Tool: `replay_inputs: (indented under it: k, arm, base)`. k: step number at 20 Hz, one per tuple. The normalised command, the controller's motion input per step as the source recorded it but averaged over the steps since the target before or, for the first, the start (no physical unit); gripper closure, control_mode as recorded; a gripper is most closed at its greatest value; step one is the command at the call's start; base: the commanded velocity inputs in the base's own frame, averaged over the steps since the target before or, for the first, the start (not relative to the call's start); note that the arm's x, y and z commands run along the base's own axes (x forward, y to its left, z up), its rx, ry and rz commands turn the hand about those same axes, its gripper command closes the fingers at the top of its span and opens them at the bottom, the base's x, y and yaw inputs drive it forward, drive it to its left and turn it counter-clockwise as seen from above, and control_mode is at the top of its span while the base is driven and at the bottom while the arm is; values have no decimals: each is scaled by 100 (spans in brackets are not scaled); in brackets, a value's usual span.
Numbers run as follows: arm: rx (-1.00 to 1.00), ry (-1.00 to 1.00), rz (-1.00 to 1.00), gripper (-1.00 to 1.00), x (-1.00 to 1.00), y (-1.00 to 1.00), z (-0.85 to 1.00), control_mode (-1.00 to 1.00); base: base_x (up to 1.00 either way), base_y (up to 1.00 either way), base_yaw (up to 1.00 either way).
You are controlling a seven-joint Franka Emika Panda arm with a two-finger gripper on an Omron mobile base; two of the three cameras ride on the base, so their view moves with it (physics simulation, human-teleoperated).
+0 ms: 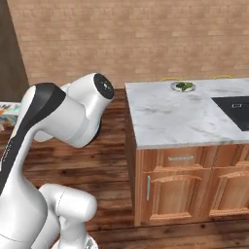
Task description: Retrieve the tupperware and aluminum foil from the cabinet and place them on the dining counter near the plate with avocado and cucumber to prepare for storing leftovers.
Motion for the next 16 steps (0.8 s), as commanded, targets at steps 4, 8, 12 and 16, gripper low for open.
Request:
replay_inputs:
  k: [4,8,12,16]
  arm:
    - [0,0,0,100,0,0,0,100]
    - [0,0,0,100,0,0,0,100]
    - [0,0,0,100,0,0,0,100]
    - [0,0,0,100,0,0,0,100]
  base:
    - [62,100,-53]
    - [77,98,-54]
    - [81,97,-54]
    - [78,100,-54]
